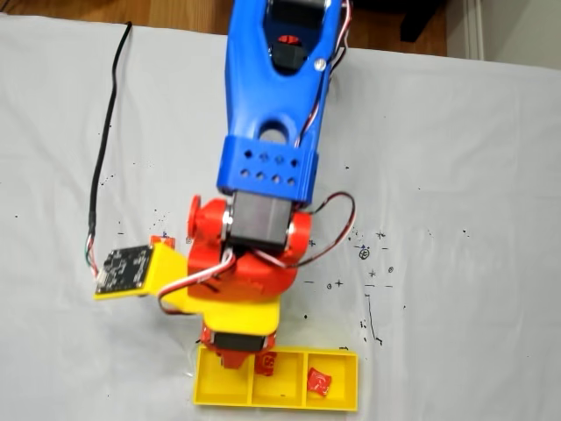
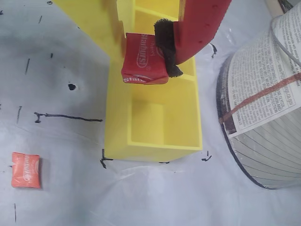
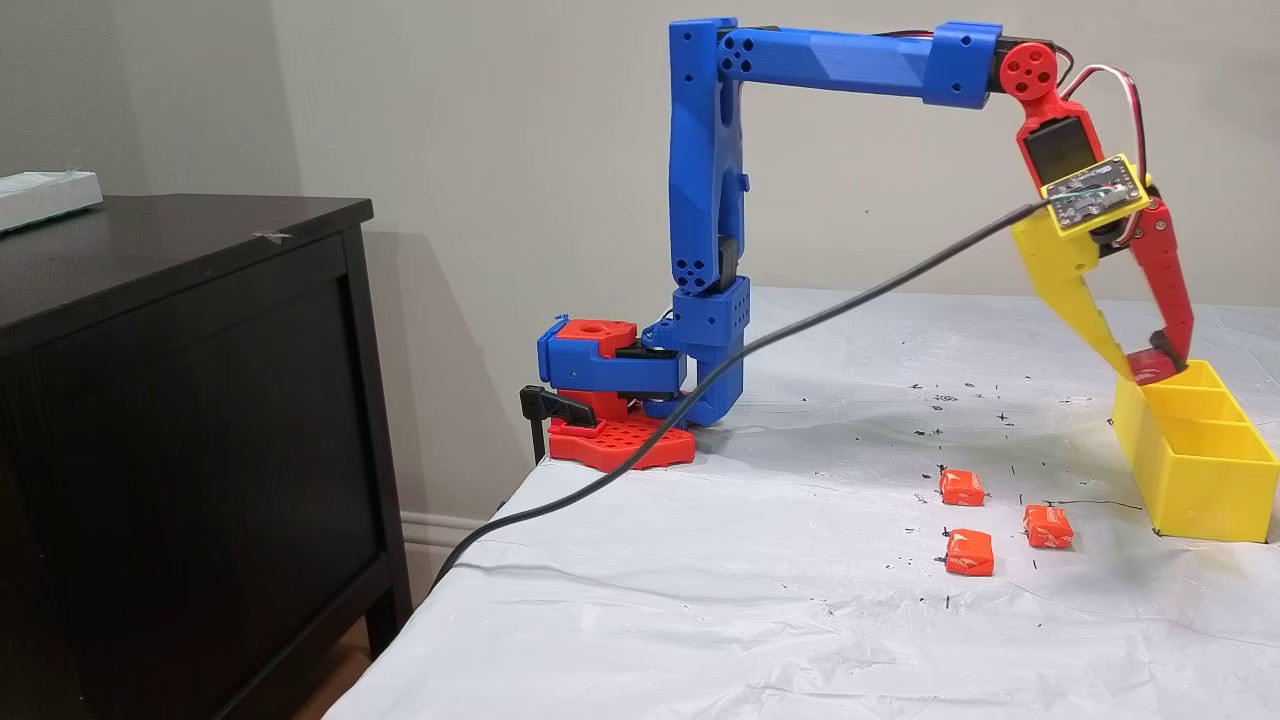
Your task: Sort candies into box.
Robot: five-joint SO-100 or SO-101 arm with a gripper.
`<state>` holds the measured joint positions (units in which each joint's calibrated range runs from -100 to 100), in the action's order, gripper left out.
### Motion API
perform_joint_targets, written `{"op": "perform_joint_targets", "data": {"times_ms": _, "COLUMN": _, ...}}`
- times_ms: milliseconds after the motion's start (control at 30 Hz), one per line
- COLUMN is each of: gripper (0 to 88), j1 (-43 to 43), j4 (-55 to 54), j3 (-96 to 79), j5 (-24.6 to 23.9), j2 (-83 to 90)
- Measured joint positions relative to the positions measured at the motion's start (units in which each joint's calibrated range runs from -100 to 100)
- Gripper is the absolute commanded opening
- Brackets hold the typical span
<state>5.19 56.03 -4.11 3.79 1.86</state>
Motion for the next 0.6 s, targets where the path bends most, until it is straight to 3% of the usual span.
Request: {"op": "perform_joint_targets", "data": {"times_ms": 600, "gripper": 0.2, "j1": 0.0, "j4": 5.8, "j3": 16.7, "j5": -0.5, "j2": -13.5}}
